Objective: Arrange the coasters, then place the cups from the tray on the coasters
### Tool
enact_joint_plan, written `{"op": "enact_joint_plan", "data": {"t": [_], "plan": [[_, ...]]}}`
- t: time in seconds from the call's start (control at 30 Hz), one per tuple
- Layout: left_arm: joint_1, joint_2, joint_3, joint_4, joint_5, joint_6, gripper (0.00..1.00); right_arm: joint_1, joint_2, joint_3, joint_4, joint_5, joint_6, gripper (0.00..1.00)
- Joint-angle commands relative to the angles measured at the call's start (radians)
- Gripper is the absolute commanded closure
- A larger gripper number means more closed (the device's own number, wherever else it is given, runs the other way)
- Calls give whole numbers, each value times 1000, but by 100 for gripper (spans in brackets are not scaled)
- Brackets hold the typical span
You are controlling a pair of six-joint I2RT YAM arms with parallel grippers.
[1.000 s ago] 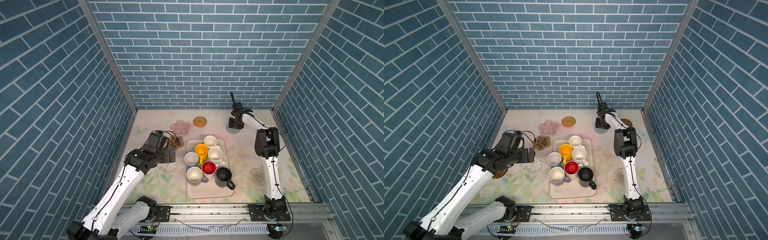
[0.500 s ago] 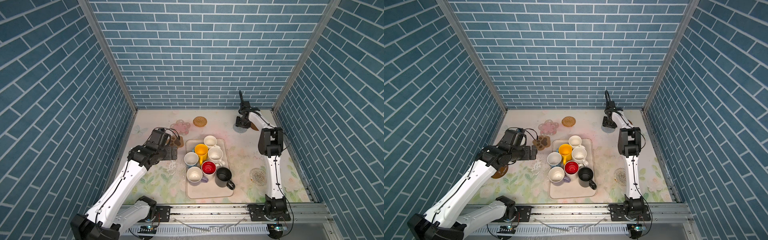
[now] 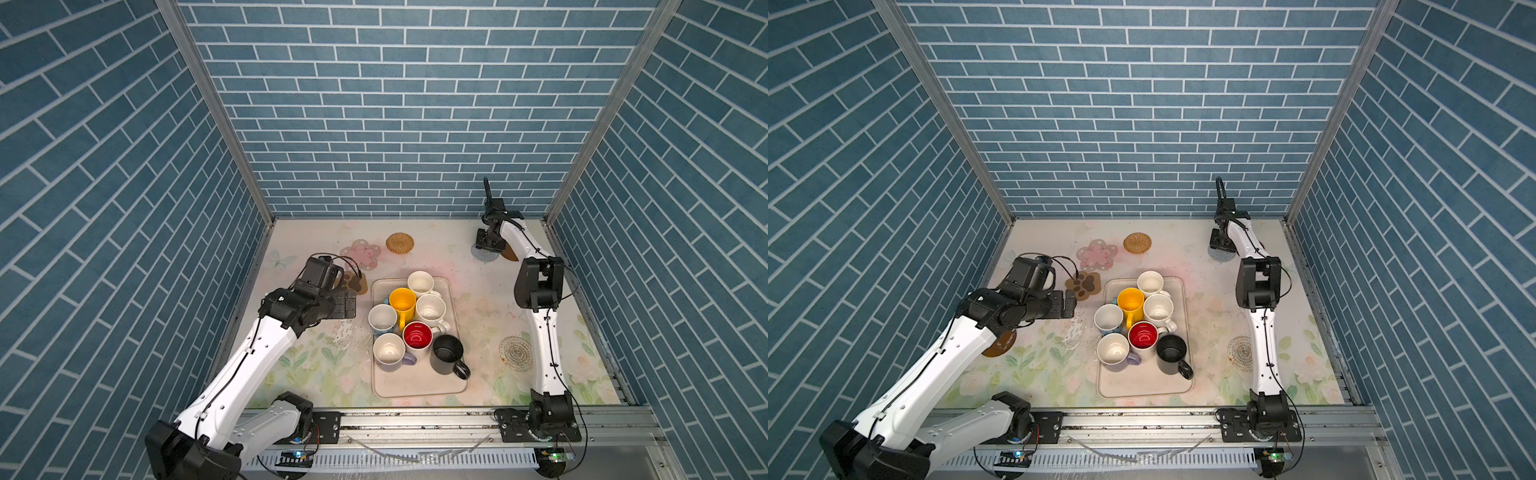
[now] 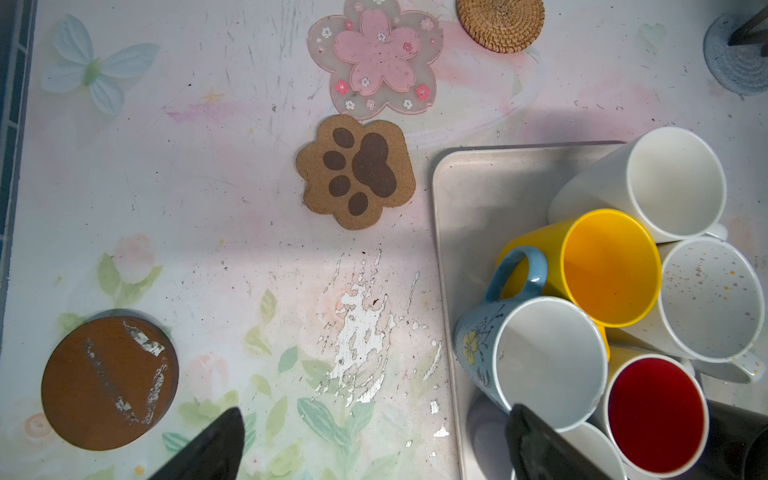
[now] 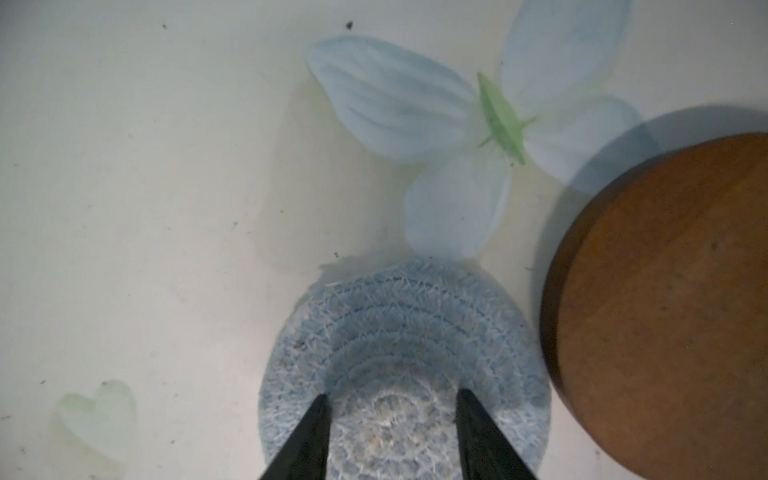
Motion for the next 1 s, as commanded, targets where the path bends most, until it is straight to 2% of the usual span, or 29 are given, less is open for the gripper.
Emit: {"op": "enact_joint_plan", "data": {"t": [0.0, 0.43, 0.67, 0.73, 0.83, 0.9, 0.97], "plan": [[-4, 5, 19, 20, -7, -3, 1, -7, 52, 52, -54, 10, -32, 50], [-4, 44, 108, -23, -33, 3, 1, -7, -11, 101, 31, -75, -11, 47], [-5, 89, 200, -12, -41, 33, 1, 34, -122, 90, 55, -96, -27, 43], [-4, 144, 257, -10, -31, 49, 2, 51, -177, 48, 69, -94, -30, 43], [-4, 240, 362, -3, -19, 64, 16, 72, -299, -89, 139, -104, -28, 42], [-4, 309, 432, 4, -10, 70, 23, 77, -392, -215, 204, -125, -11, 42], [-4, 395, 515, -2, 0, 78, 25, 78, -508, -351, 290, -146, 11, 42]]}}
